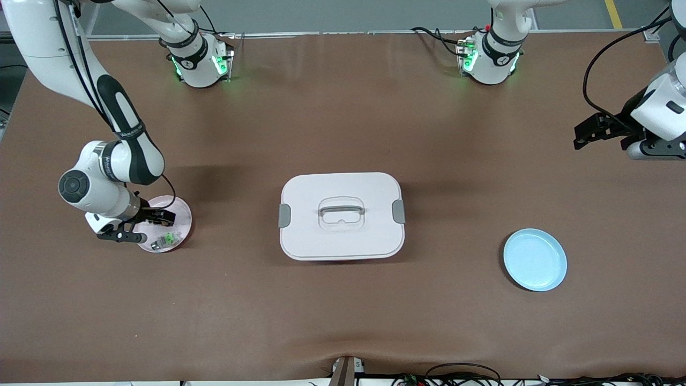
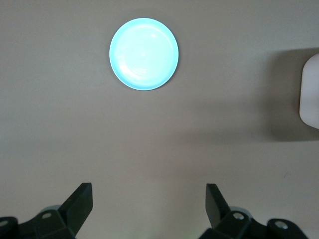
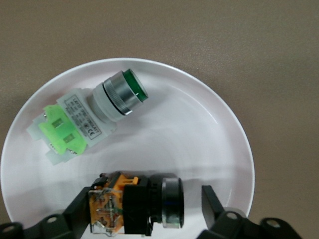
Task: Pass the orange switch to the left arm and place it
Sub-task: 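Close the right gripper on the black-and-orange switch and lift it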
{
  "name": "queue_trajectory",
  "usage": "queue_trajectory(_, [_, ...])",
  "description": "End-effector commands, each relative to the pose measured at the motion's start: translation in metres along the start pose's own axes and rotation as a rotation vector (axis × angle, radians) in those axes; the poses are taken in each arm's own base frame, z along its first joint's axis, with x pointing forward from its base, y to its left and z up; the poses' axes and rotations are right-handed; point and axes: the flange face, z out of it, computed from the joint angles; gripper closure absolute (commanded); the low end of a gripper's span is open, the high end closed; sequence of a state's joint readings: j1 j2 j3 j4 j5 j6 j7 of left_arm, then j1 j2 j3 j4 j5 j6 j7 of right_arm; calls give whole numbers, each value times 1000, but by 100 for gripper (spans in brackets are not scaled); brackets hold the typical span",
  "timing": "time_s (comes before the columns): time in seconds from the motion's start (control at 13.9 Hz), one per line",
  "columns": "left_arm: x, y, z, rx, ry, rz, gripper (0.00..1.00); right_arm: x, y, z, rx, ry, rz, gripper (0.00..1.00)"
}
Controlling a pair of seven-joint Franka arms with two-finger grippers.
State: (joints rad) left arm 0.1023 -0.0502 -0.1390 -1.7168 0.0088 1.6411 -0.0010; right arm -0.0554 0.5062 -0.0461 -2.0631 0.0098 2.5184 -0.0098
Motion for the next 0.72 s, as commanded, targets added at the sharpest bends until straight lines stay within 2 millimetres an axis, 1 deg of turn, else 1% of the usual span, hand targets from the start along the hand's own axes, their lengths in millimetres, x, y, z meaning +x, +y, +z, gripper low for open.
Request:
queue_trajectory(0.0, [0,-1,-3,-17,-6,17,0,4,1,1,5,-8,8,95])
queue_trajectory(0.07, [0,-1,-3,-17,-6,17,0,4,0,0,5,-6,13,100])
queue_trajectory(0.36, [0,1,-3,-17,-6,18,0,5,0,-1,7,-8,19,100])
queue_trajectory(0.5, [0,1,-3,-18,-6,18,0,6,-2,-8,8,-21,52,100])
queue_trajectory(0.65, [0,1,-4,-17,-5,18,0,11,-7,-20,7,-92,90,100])
